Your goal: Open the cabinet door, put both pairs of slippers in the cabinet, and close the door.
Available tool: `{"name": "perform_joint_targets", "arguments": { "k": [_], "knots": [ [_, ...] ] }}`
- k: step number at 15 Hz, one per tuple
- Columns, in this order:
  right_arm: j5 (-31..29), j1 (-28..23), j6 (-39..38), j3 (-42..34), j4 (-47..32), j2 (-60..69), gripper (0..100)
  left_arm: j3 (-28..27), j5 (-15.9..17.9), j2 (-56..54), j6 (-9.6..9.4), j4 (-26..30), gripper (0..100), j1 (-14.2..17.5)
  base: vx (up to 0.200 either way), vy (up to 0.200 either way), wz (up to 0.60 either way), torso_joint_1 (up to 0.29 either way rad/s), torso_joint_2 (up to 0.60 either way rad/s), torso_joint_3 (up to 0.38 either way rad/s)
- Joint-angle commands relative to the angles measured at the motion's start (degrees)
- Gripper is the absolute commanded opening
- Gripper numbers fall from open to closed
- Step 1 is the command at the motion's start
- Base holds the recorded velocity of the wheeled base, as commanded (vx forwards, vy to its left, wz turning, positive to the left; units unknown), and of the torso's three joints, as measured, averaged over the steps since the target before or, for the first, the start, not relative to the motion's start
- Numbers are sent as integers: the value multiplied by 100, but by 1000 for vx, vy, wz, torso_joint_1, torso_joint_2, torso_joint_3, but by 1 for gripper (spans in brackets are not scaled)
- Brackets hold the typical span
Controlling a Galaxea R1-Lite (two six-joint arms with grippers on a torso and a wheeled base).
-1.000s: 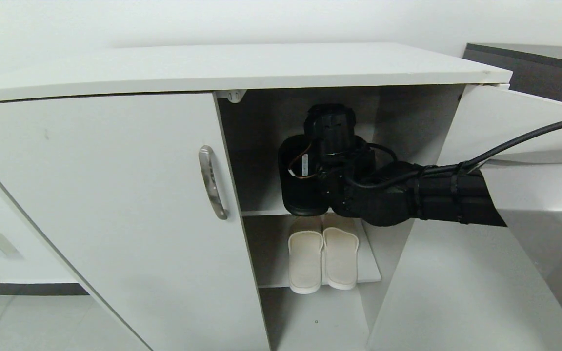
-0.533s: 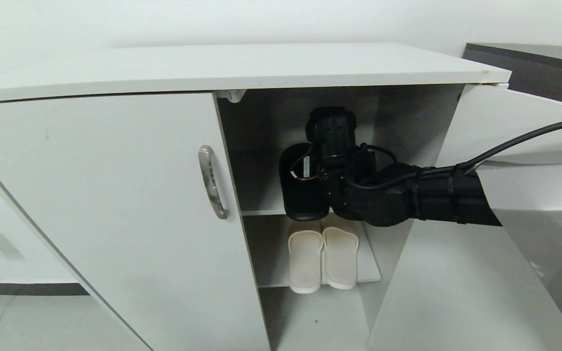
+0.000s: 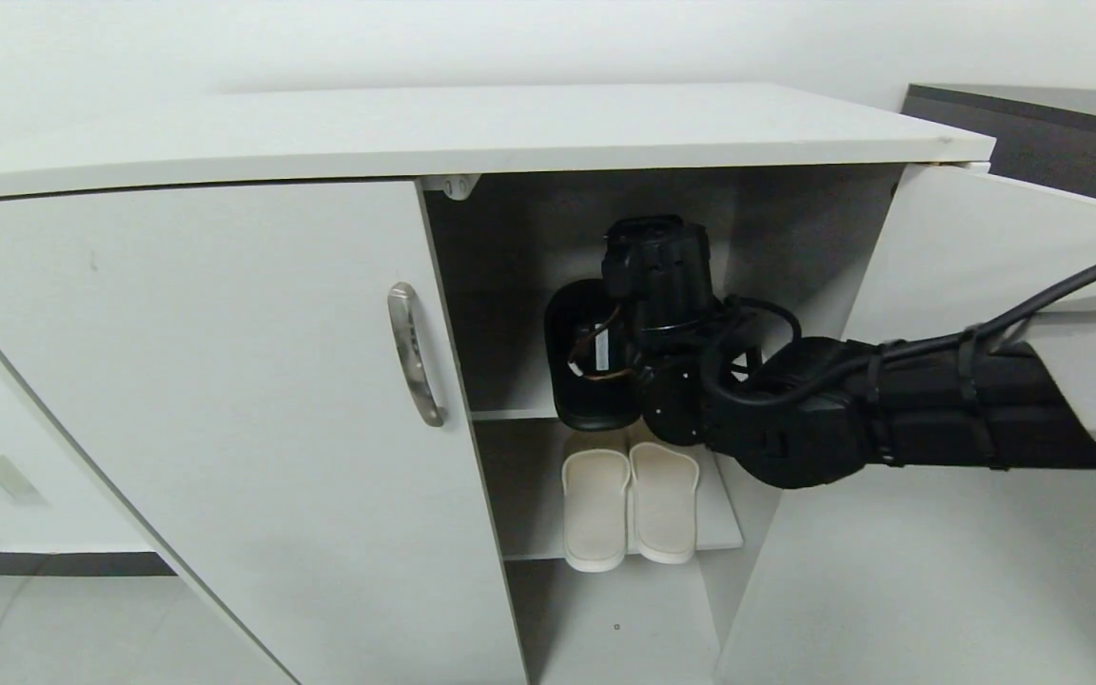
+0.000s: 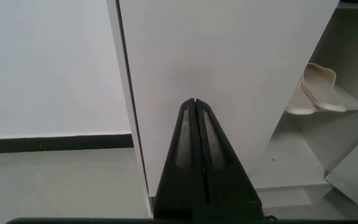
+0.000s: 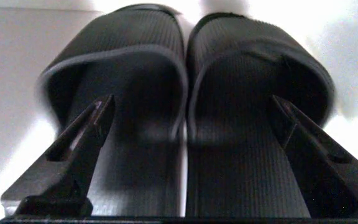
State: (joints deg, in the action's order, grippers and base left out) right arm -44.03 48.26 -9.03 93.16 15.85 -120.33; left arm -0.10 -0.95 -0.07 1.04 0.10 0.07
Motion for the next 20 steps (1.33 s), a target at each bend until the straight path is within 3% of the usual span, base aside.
{"name": "perform_joint_targets", "arguments": {
  "k": [1,8,13,14,20],
  "knots": [
    [-18,201,16,-562,191,608,100,1,-2,7,2,-1,0,1,0,0,0,0,0,0],
    [264,1001,24,-3296,1597,2023,100,1,-2,7,-7,-1,0,1,0,0,0,0,0,0],
    [624,1133,183,-4069,2256,2277,100,1,16,7,-16,-1,0,1,0,0,0,0,0,0],
    [642,1177,183,-4131,2256,2313,0,1,16,7,-25,-1,0,1,0,0,0,0,0,0],
    [642,1229,244,-4201,2256,2321,0,1,7,7,-16,-1,0,1,0,0,0,0,0,0]
  ]
}}
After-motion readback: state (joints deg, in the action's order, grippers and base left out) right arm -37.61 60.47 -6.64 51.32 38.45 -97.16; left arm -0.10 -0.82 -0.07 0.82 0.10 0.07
